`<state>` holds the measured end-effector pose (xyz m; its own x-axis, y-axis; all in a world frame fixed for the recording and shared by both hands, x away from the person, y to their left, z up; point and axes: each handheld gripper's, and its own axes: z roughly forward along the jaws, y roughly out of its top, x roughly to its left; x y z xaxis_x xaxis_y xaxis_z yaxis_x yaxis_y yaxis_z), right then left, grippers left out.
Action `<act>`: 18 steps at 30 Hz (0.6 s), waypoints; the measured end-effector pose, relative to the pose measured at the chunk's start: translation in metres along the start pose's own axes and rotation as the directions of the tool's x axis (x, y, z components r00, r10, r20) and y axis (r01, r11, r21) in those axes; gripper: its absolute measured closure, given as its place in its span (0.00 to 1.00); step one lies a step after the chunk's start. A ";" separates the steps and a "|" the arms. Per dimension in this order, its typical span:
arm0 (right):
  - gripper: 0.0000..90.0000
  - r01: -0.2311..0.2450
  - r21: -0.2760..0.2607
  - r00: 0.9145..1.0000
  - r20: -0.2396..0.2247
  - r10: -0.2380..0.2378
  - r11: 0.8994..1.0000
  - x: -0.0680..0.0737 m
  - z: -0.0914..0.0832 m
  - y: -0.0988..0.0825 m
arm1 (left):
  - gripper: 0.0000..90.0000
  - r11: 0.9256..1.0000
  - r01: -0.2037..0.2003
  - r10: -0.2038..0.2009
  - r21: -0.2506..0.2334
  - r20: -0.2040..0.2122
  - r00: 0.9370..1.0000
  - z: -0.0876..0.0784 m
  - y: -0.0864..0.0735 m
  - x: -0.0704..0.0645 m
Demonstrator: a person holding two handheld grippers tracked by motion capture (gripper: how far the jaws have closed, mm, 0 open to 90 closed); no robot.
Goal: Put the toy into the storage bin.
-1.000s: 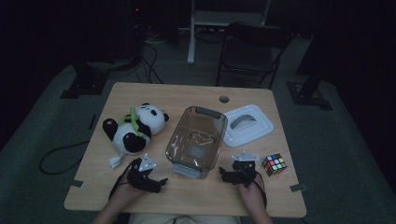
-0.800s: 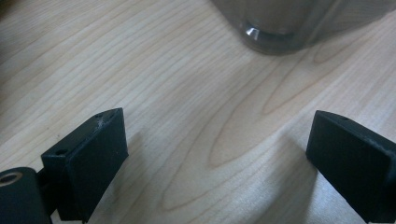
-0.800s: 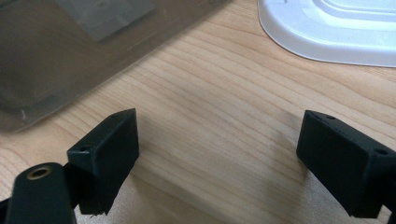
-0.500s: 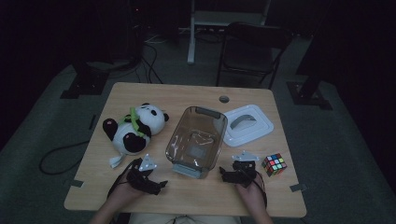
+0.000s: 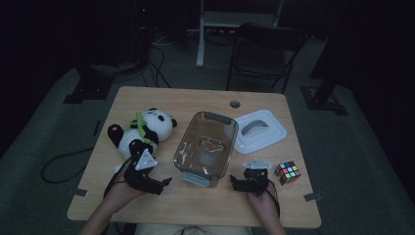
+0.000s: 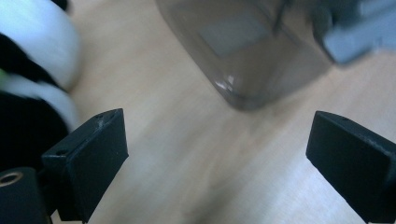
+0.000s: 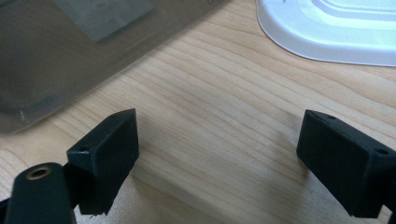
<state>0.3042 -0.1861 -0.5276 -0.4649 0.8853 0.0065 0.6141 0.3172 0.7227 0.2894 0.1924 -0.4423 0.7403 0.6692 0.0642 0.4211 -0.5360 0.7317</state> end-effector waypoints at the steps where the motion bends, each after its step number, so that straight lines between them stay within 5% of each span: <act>1: 0.14 0.000 0.000 1.000 0.000 0.000 1.000 0.000 0.000 0.000 | 0.07 1.000 0.000 0.000 0.000 0.000 1.000 0.000 0.000 0.000; 9: 0.14 0.001 -0.001 1.000 -0.001 -0.001 1.000 0.000 0.000 0.000 | 0.07 0.996 0.031 -0.040 -0.083 -0.099 0.994 -0.029 0.030 0.037; 14: 0.14 0.004 -0.002 1.000 -0.001 -0.004 1.000 -0.001 0.001 0.000 | 0.07 0.989 0.085 -0.103 -0.123 -0.149 0.983 -0.034 0.037 0.062; 18: 0.14 0.003 -0.001 1.000 -0.001 -0.003 1.000 -0.001 0.001 0.000 | 0.07 0.986 0.126 -0.145 -0.108 -0.184 0.972 -0.026 0.035 0.082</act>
<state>0.3052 -0.1864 -0.5276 -0.4678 0.8838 0.0049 0.6120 0.3199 0.7233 0.3512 0.2422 -0.3934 0.5627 0.8227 0.0813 0.4521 -0.3885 0.8029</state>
